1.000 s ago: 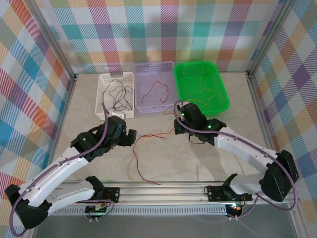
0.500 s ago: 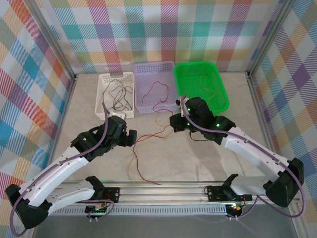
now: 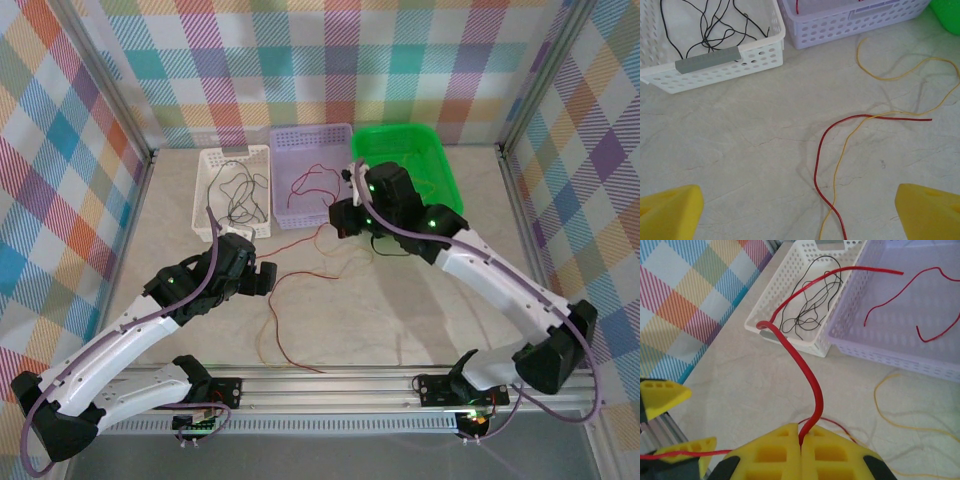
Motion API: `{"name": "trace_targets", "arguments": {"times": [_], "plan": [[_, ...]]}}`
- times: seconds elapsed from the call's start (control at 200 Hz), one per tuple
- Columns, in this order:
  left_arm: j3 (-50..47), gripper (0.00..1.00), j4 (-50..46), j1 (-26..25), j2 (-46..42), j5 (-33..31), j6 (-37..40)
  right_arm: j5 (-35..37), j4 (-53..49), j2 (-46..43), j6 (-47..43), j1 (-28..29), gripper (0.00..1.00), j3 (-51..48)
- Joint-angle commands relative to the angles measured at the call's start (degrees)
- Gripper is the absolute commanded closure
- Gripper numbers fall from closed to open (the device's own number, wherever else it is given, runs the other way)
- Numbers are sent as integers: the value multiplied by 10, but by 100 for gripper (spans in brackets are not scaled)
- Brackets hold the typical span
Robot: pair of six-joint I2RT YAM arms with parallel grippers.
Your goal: Untangle the cables
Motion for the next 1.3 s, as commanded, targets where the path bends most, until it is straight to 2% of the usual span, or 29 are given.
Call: {"name": "trace_targets", "arguments": {"times": [0.0,0.25,0.505,0.775,0.96,1.295], "plan": [[-4,2,9,6,-1,7,0,-45,-21,47,-11,-38,100,57],[-6,2,12,14,-1,10,1,-145,-37,186,29,-113,100,182],[-8,3,13,21,-1,15,2,-155,-87,340,35,-142,100,318],[-8,2,14,26,0,22,2,-129,-130,452,49,-156,100,412],[-7,3,14,29,3,29,2,-61,-147,490,49,-157,100,442],[-8,3,15,35,2,36,3,22,-205,567,42,-160,100,526]]}}
